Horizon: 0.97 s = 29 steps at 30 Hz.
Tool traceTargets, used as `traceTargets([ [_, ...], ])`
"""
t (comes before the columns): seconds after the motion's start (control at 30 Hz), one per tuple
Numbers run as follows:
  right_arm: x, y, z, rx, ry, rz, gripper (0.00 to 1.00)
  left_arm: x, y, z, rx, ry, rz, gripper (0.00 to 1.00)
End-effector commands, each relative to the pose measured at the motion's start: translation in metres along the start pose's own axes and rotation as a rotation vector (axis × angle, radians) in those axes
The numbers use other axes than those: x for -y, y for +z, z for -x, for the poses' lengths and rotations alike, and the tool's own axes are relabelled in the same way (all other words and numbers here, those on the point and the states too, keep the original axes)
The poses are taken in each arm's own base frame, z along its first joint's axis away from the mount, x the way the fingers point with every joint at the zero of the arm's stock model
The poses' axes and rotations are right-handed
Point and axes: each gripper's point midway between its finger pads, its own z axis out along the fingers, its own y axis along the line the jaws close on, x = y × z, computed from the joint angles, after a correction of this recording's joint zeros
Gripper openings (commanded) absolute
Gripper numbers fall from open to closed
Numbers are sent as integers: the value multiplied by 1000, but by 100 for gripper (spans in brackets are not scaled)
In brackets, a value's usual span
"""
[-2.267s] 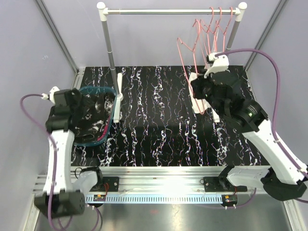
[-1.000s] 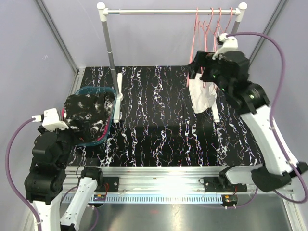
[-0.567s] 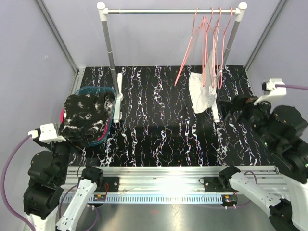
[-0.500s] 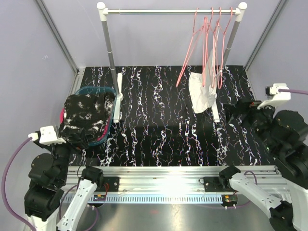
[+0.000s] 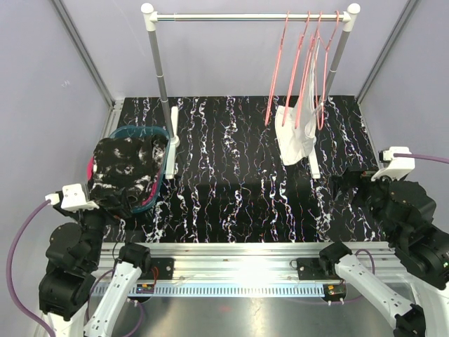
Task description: Remove the trousers from the hanger
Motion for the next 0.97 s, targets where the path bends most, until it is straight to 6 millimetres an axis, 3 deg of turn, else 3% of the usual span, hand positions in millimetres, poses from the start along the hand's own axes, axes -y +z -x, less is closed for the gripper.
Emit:
traceTargets([
  [0.0, 1, 4, -1, 22, 4, -5, 99, 9, 0, 13, 68, -37, -50, 99],
  [0.47, -12, 18, -9, 21, 39, 35, 100, 9, 2, 5, 68, -29, -54, 99],
  [0.93, -7, 24, -13, 8, 31, -7, 100, 4, 4, 6, 80, 27, -33, 99],
])
